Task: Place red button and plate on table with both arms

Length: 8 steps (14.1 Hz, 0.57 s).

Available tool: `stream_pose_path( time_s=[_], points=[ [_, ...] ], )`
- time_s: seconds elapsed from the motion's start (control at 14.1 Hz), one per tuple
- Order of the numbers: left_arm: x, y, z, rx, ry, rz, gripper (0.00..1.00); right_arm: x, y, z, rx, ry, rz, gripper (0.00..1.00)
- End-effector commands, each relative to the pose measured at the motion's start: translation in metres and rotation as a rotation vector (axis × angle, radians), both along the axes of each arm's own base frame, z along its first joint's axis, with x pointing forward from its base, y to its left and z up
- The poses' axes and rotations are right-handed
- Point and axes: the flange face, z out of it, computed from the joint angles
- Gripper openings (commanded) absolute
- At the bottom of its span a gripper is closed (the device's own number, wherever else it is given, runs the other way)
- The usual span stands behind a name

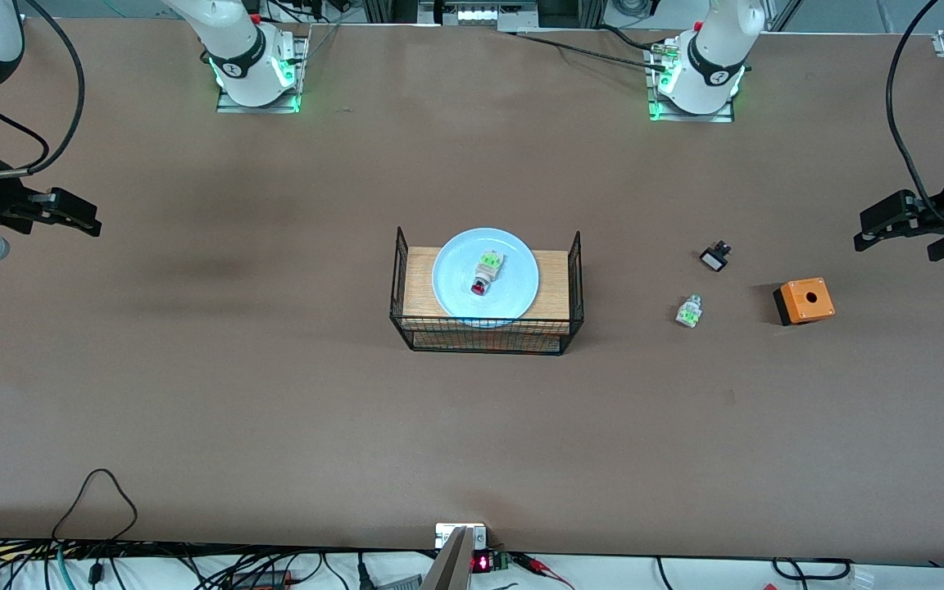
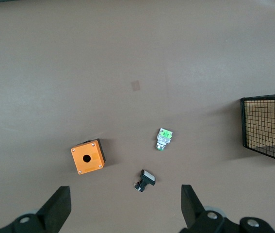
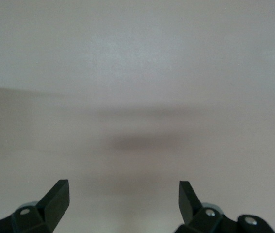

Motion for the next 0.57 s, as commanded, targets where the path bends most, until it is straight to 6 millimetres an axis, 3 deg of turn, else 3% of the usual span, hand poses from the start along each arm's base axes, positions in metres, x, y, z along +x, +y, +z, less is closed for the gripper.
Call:
stream_pose_path(
  time_s=[0.0,0.5],
  points=[
    [0.0017,0.0002,0.0017,0.018,0.000,-0.024,1.00,0.0002,0.0018,0.0045,0.000,0.000,-0.001,1.00],
    [0.0018,0.0022,0.0026,0.020,-0.003,-0.020,1.00,0.0030,0.0013,0.0044,0.002,-0.017,-0.001,1.00]
  ],
)
